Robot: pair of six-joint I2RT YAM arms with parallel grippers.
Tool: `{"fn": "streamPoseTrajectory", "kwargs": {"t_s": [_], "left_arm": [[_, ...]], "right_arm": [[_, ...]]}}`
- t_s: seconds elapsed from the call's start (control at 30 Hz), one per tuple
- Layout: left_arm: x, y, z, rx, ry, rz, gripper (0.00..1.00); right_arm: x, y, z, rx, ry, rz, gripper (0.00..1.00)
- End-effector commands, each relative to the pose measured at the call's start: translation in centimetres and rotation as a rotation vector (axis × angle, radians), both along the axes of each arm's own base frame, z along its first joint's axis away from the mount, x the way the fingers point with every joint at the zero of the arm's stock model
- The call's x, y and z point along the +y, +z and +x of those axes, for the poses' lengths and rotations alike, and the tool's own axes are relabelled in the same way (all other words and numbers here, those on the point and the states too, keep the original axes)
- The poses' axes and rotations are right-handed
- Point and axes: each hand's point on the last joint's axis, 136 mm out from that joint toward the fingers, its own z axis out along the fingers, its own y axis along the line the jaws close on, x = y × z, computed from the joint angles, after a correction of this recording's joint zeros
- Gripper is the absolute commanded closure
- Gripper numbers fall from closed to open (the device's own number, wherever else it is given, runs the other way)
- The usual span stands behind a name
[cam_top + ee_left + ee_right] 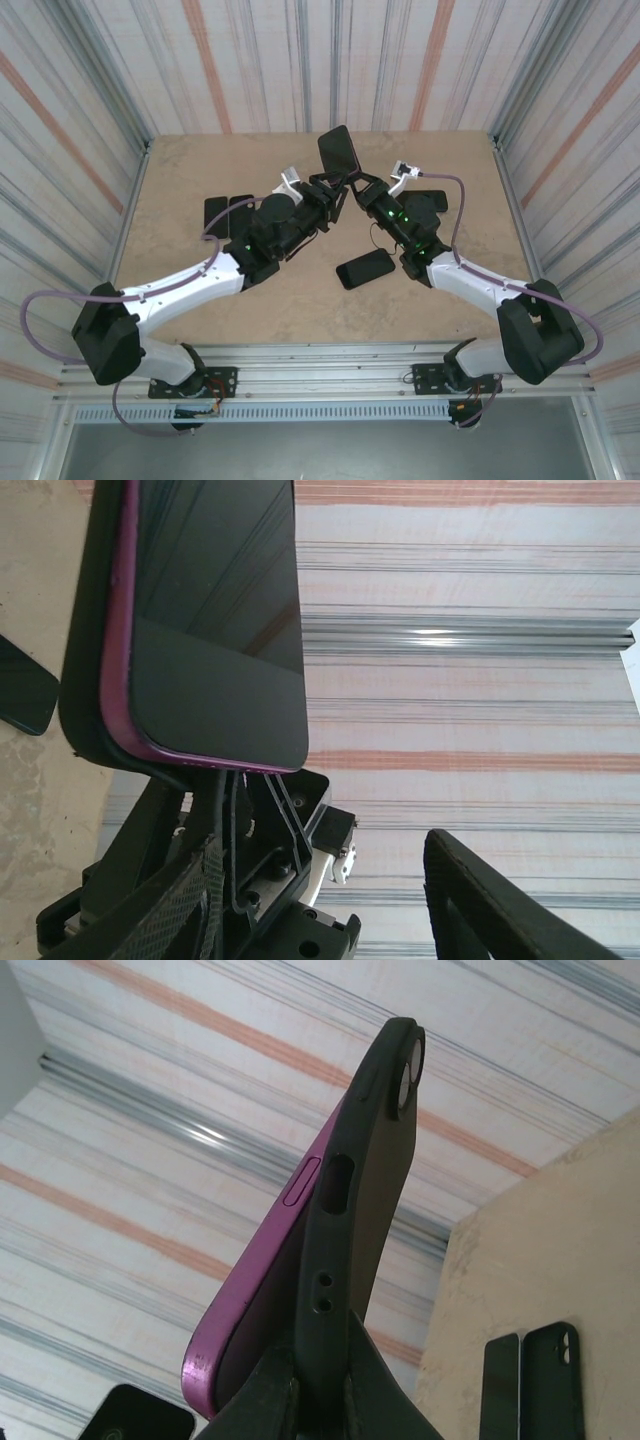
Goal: Take the phone out of the phone case
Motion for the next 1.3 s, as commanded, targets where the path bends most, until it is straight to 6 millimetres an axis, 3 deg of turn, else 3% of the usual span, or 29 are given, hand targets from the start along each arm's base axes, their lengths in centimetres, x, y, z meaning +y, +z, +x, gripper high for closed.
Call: {"fn": "streamPoseTrajectory", "kwargs": {"t_s": [0.0,0.33,0.63,0.93,1.17,1.27], "left_arm": [[0.5,1.3,0.7,-0.008,0.040,-0.053,0.44],[0.6,-0.1,2.3,0.028,0.067,-0.078,0.49],[1.0,0.0,3.3,0.027,0.086,-0.108,0.51],[0.5,0.0,1.5,0.024,0.038,-0.098,0.51],[0.4,1.5,1.0,-0.009,0.028,-0.106,0.60],[0.8,1.0,1.3,0.000,0.049,-0.102,0.61]], "right_arm": [[-0.4,4.2,-0.5,-0.145,-0.038,0.044,1.00],[-0.1,4.5,-0.9,-0.171,-0.030,0.062,1.00],[0.0,3.8,-0.7,-0.192,-0.041,0.061,1.00],[-0.4,3.0,0.1,-0.175,-0.065,0.060,1.00],[-0.5,2.8,0.0,-0.173,-0.064,0.062,1.00],[-0.4,3.0,0.0,-0.178,-0.059,0.064,1.00]]}}
